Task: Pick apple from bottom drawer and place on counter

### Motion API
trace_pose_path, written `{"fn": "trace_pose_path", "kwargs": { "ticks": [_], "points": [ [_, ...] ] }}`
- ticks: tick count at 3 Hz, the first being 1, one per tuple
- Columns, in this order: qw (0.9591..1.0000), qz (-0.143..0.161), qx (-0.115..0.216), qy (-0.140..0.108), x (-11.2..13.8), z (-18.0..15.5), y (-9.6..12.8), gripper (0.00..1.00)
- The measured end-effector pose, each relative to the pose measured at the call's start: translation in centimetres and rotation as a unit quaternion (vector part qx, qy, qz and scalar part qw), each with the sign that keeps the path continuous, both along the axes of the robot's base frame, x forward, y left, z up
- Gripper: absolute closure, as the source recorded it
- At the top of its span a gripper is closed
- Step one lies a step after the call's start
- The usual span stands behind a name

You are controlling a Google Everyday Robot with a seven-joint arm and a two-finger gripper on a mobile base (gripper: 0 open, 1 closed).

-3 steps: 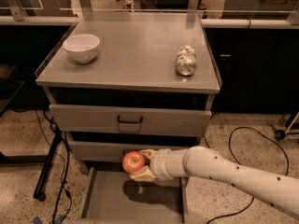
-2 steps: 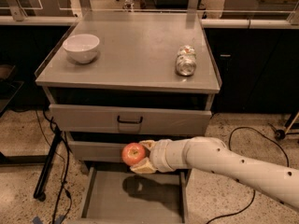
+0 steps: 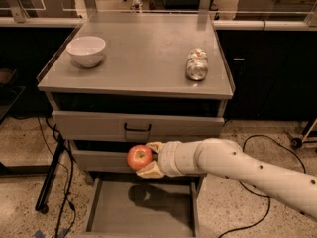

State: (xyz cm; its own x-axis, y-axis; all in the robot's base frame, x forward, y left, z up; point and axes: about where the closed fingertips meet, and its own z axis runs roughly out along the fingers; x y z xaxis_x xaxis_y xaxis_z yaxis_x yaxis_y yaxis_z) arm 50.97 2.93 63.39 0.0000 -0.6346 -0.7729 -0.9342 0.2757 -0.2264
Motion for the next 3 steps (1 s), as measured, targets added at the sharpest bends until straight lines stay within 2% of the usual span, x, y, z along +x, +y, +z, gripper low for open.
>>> {"fn": "trace_pose_path", "kwargs": {
  "ticks": [1, 2, 3],
  "points": [
    [0.9992, 0.006, -0.006, -0.039, 1.0, 5.4, -0.2, 1.0],
    [0.9992, 0.006, -0.006, -0.039, 1.0, 5.4, -0.2, 1.0],
    [0.9987, 0.004, -0.001, -0.05, 2.1, 8.0, -0.2, 1.0]
  ]
}}
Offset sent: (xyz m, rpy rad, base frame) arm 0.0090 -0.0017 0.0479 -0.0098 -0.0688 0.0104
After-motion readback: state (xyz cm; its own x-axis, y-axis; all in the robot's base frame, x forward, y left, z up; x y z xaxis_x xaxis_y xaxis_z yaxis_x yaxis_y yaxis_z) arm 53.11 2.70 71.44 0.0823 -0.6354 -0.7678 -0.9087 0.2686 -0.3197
